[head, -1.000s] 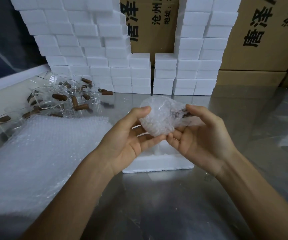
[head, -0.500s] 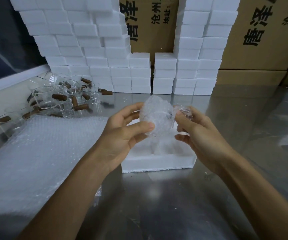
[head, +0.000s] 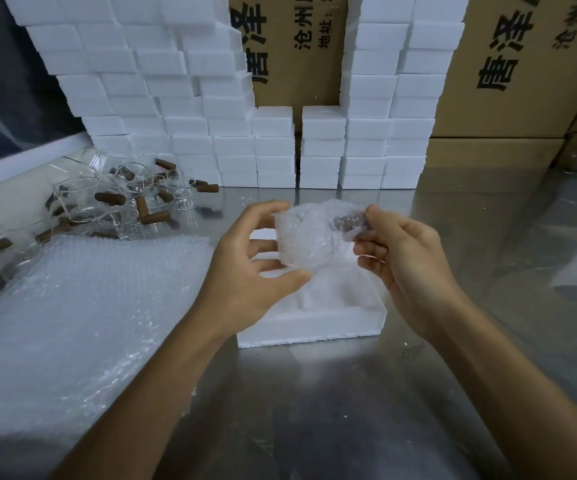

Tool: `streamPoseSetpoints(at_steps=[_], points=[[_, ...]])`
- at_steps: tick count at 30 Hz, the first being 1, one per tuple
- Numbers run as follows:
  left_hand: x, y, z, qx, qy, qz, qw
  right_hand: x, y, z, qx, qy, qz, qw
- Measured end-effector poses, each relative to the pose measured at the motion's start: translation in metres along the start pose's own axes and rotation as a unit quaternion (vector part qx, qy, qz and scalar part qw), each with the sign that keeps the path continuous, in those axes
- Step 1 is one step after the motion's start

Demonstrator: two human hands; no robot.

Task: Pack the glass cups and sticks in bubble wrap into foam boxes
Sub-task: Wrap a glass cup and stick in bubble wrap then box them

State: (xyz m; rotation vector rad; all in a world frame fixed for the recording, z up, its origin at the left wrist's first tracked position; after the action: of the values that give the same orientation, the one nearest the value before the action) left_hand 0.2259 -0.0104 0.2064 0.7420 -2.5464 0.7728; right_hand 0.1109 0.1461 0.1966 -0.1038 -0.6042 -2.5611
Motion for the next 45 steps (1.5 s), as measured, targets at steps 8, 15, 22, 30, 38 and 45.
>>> streamPoseSetpoints(at_steps=[8,15,22,30,38,45], points=[[-0.001,-0.011,0.023,0.166,-0.094,0.022,0.981,-0.011,0.026,0.011,-0.206,-0.143,0.143,0.958],[-0.003,-0.003,0.03,0.291,-0.091,0.085,0.949,-0.006,0.021,-0.013,-0.184,-0.064,0.167,0.966],[-0.004,-0.002,0.03,0.352,-0.091,0.092,0.927,0.0,0.014,-0.026,-0.213,-0.021,0.192,0.958],[-0.008,0.004,0.039,0.372,-0.108,0.179,0.904,0.001,0.006,-0.038,-0.271,0.007,0.173,0.947],[-0.006,0.011,0.038,0.351,-0.104,0.15,0.919,0.001,0.006,-0.039,-0.365,-0.02,0.165,0.916],[-0.005,0.01,0.037,0.34,-0.107,0.106,0.928,0.001,0.004,-0.04,-0.408,-0.029,0.133,0.903]])
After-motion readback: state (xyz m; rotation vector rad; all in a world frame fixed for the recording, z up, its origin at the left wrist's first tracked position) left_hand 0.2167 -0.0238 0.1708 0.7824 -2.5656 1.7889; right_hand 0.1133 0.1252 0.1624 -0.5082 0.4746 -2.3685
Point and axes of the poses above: each hand's wrist, its own x-axis towards the middle knuckle, its own y-axis out of the palm, z = x × y, the point moved 8 cm from there along x, towards the middle knuckle, and after that the axes turned 13 degrees about x, right-handed, at the moved point
